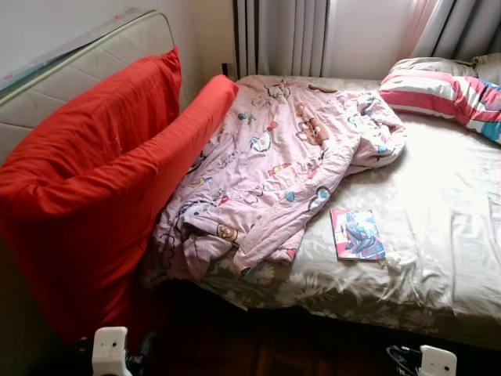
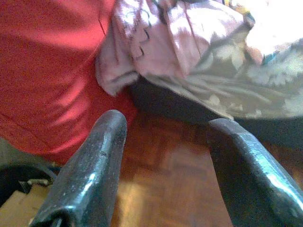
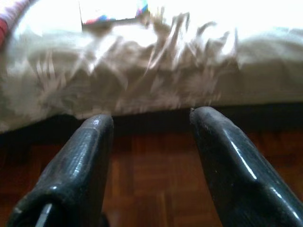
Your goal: Clean up the room
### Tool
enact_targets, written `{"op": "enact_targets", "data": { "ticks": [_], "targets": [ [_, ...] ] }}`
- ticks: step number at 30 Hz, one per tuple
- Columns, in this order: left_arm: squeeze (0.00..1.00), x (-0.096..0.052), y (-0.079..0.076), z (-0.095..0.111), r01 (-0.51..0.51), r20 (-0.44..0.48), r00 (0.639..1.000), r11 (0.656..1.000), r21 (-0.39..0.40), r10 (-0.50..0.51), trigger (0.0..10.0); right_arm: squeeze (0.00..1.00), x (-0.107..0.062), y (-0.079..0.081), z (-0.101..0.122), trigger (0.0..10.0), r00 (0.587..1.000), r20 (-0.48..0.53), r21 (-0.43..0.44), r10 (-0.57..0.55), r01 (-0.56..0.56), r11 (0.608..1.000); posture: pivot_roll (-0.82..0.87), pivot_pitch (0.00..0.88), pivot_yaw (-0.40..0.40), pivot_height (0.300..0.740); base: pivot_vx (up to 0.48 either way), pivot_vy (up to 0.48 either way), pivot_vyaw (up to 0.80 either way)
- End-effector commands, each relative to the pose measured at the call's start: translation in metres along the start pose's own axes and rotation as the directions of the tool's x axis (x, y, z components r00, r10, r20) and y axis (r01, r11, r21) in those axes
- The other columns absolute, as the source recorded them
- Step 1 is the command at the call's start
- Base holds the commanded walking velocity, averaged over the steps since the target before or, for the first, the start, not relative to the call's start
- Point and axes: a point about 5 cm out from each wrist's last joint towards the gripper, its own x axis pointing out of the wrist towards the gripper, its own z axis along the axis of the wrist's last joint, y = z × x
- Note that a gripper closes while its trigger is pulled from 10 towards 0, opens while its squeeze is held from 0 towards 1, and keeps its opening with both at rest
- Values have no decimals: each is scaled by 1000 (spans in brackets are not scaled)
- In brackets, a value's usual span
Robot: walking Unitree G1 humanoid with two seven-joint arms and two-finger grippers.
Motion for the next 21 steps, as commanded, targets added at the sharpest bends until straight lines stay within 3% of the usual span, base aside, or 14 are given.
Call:
{"op": "enact_targets", "data": {
  "ticks": [1, 3, 4, 6, 9, 13, 17, 21],
  "targets": [
    [0, 0, 2, -7, 12, -78, 997, 1000, 22, -10, 10000, 0, -2, 4, -12, 10000, 997, -78, 29, 2, 0, 1000, -82, 0, 57, 740, 0, 0, 0],
    [0, 1, 5, -15, -9, -171, 985, 1000, -6, 8, 10000, 0, -6, 8, -28, 10000, 980, -200, 92, 2, 17, 996, -86, 0, 66, 740, 0, 0, 0],
    [0, 1, 5, -15, -9, -171, 985, 1000, -6, 8, 10000, 0, -6, 8, -28, 10000, 980, -200, 92, 2, 17, 996, -86, 0, 66, 740, 0, 0, 0],
    [0, -2, 10, -26, -63, -292, 955, 998, -19, 54, 10000, 0, -13, 18, -45, 10000, 947, -320, 90, 32, -3, 996, -61, 0, 74, 740, 0, 0, 0],
    [0, -4, 12, -29, -76, -326, 943, 997, -13, 68, 10000, 0, -15, 24, -49, 10000, 935, -352, 64, 53, -33, 997, -65, 0, 81, 740, 0, 0, 0],
    [0, 2, 9, -24, -7, -339, 941, 1000, 27, 16, 10000, 0, -14, 39, -48, 10000, 937, -334, 92, 107, -81, 992, -81, 0, 95, 740, 0, 0, 0],
    [0, 4, 9, -23, -6, -355, 935, 1000, 24, 14, 10000, 0, -12, 40, -46, 10000, 938, -333, 99, 96, -66, 993, -90, 0, 95, 740, 0, 0, 0],
    [0, 2, 10, -26, -9, -386, 922, 1000, 20, 16, 10000, 0, -12, 35, -47, 10000, 930, -353, 47, 100, -89, 995, -104, 0, 78, 740, 0, 0, 0]
  ]
}}
